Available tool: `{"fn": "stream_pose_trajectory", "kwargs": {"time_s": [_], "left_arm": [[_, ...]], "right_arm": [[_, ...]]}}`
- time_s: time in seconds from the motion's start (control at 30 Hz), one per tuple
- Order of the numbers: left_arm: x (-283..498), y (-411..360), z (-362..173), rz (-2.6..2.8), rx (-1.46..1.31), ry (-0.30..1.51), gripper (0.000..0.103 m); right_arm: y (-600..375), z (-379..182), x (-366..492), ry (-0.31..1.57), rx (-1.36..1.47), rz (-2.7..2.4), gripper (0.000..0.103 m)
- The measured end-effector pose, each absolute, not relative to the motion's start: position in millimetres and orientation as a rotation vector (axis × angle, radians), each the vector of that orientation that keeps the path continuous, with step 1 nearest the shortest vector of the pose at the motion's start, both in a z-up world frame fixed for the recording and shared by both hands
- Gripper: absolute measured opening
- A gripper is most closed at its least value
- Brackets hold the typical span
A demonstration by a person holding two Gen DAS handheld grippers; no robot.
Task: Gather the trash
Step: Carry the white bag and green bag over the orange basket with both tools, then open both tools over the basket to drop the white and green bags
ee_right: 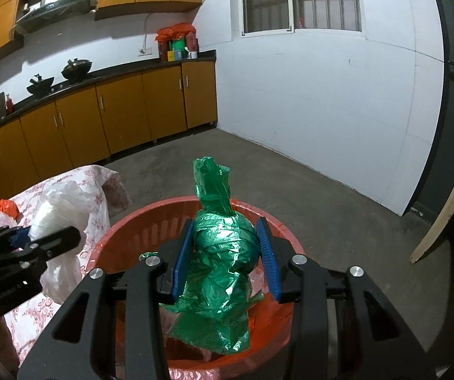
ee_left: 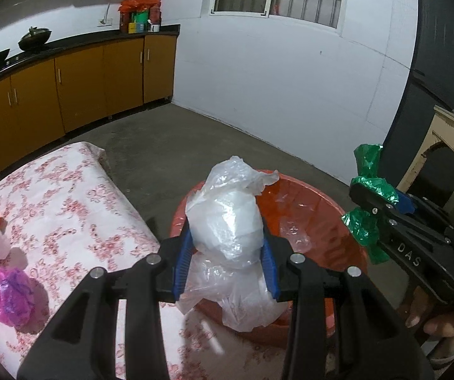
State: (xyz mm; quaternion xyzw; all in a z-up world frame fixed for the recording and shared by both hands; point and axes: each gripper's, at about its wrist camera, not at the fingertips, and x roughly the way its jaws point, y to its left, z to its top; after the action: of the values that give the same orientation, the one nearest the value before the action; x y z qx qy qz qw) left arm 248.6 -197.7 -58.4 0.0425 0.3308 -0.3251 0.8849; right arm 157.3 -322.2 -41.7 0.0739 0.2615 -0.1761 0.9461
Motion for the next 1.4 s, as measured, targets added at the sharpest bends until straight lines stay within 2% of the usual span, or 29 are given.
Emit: {"fn": "stream_pose_trajectory", "kwargs": {"time_s": [0.37, 0.5, 0.57, 0.63, 0.77, 0.83, 0.9, 1.03, 1.4], "left_arm": [[259, -220, -66, -0.714, 0.083, 0.728, 0.039], [262, -227, -68, -0.724, 0.075, 0.739, 0.042], [264, -227, -70, -0.722, 0.072, 0.746, 0.045], [266, -226, -72, -0.717, 0.068, 0.756, 0.05], [269, -218, -76, -0.698, 0.051, 0.775, 0.057], [270, -214, -77, -0.697, 0.034, 0.782, 0.061], [269, -210, -77, -0.686, 0.024, 0.782, 0.067], [264, -199, -75, -0.645, 0.03, 0.76, 0.074], [245, -116, -58, -0.456, 0.052, 0.67, 0.079]], "right_arm": [[-330, -40, 162, 0.516, 0.194, -0.36, 0.041], [-334, -37, 165, 0.504, 0.209, -0.361, 0.042], [-337, -36, 166, 0.501, 0.22, -0.357, 0.047], [-340, -36, 165, 0.499, 0.235, -0.354, 0.057], [-343, -36, 160, 0.49, 0.247, -0.366, 0.071], [-343, -36, 157, 0.475, 0.254, -0.378, 0.089], [-342, -34, 153, 0.452, 0.256, -0.398, 0.098], [-337, -31, 151, 0.445, 0.236, -0.422, 0.101], [-288, -19, 169, 0.429, 0.158, -0.297, 0.101]]}}
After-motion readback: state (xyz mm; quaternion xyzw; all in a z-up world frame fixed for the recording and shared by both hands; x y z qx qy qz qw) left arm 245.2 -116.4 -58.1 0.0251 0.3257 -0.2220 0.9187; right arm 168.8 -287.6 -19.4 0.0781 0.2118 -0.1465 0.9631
